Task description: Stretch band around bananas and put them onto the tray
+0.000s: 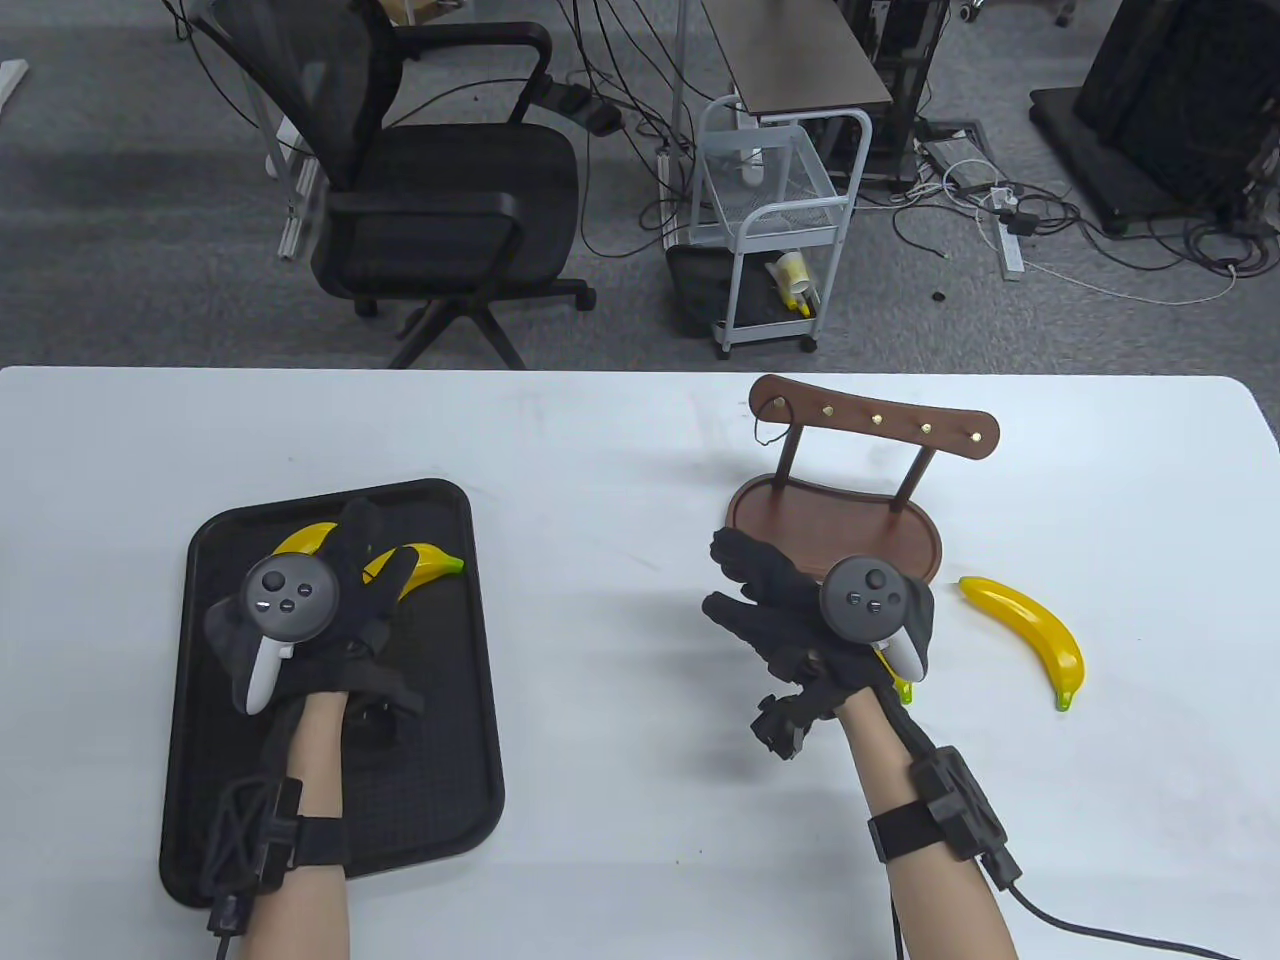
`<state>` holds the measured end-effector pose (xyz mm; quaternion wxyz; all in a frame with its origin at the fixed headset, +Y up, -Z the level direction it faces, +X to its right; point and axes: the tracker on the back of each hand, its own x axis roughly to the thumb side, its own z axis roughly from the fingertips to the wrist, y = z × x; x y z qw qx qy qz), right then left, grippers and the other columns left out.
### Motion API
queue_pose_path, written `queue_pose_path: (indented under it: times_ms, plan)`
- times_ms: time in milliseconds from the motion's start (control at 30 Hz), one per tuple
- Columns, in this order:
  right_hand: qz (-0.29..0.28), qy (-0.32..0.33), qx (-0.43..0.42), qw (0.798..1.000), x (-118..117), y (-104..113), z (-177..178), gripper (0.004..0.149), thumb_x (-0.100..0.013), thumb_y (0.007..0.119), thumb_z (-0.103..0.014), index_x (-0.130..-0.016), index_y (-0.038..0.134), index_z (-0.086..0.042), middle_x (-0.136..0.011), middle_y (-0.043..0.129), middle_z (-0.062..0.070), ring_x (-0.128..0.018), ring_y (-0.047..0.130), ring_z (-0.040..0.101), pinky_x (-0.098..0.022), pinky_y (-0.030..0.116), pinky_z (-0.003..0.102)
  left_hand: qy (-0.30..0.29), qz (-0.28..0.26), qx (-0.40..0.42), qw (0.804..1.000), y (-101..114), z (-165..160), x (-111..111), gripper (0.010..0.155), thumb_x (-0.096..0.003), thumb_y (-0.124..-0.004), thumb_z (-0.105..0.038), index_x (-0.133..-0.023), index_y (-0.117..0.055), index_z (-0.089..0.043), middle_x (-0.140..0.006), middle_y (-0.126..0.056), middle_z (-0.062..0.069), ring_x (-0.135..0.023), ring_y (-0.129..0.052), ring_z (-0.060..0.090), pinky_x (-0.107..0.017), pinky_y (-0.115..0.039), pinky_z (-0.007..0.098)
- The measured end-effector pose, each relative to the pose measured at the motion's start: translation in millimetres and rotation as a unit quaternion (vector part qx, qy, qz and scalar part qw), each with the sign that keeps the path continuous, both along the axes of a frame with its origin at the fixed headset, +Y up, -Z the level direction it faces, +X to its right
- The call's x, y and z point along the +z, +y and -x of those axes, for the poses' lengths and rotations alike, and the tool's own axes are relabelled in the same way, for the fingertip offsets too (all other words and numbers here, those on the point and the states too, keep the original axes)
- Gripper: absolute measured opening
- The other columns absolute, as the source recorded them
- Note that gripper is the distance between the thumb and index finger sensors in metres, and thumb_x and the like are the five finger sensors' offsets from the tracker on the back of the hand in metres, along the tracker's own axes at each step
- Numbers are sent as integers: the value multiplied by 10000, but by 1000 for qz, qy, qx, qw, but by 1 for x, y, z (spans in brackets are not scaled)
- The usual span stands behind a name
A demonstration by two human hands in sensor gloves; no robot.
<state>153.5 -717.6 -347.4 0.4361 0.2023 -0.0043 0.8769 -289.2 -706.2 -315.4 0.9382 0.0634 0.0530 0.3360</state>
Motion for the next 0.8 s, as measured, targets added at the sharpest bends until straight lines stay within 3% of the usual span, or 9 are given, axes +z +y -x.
queue_pose_path:
  times_ms: [333, 800]
  plan:
    - [-1, -6, 2, 1000, 0, 1, -2, 700, -540, 798, -422, -1102, 537, -97, -1101, 638, 199, -947, 719, 461, -623, 701, 574, -94, -35, 32, 994, 23, -44, 2, 615, -618, -712, -503, -1142, -502, -258, -1226, -587, 34, -1114, -671, 353, -817, -561, 538]
    - [15, -54, -24, 998, -5, -3, -16, 695, -537, 796, -442, -1089, 563, -90, -1080, 668, 203, -917, 758, 462, -606, 720, 568, -195, -22, 62, 979, 15, -95, 1, 591, -638, -663, -526, -1144, -477, -283, -1242, -543, 6, -1146, -609, 322, -855, -518, 496]
